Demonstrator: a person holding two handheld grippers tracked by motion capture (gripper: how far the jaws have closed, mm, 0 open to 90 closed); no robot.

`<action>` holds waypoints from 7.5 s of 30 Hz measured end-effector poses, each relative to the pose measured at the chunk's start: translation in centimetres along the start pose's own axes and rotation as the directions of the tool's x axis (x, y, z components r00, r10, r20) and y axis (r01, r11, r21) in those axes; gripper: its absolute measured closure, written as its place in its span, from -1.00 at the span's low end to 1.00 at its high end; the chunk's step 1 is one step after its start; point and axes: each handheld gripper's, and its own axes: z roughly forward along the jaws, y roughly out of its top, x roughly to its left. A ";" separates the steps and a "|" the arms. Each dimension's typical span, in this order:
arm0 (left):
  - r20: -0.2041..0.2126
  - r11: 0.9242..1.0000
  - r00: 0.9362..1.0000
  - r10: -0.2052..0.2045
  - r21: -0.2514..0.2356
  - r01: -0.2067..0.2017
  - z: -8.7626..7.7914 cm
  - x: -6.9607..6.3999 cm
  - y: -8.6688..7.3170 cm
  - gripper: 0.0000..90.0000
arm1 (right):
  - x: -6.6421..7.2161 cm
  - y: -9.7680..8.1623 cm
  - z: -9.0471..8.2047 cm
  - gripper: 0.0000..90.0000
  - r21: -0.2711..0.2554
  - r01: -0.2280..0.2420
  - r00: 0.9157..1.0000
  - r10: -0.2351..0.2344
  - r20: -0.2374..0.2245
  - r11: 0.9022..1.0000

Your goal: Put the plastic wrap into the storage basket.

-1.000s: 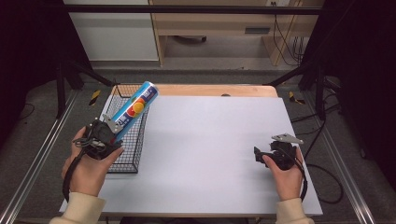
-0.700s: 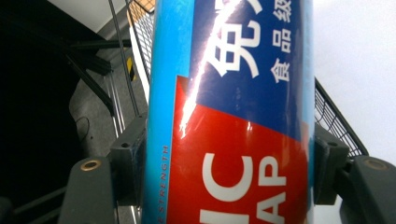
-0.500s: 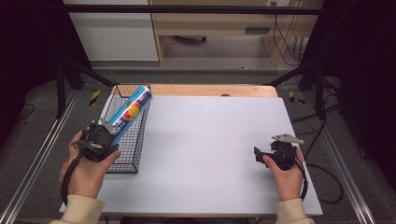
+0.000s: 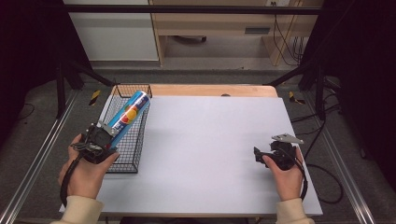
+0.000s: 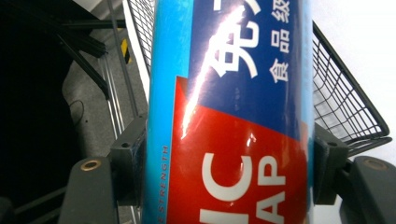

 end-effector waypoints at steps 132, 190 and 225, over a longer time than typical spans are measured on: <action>0.080 0.909 0.996 -0.029 0.416 -0.007 6.7 0.3 3.5 -0.30 | 0.2 -0.2 0.2 -0.85 0.011 0.017 0.998 -0.016 -0.061 1.000; 0.396 0.933 0.899 0.188 -0.357 -0.038 -1.4 -7.1 7.1 -0.87 | 1.4 -1.7 -3.6 -0.90 -0.100 0.063 0.997 -0.067 -0.036 0.993; 0.446 0.845 0.808 0.385 -0.523 -0.114 4.4 -15.1 5.6 -0.89 | 0.8 -3.3 -5.0 -0.90 -0.095 0.049 0.998 -0.054 -0.042 0.994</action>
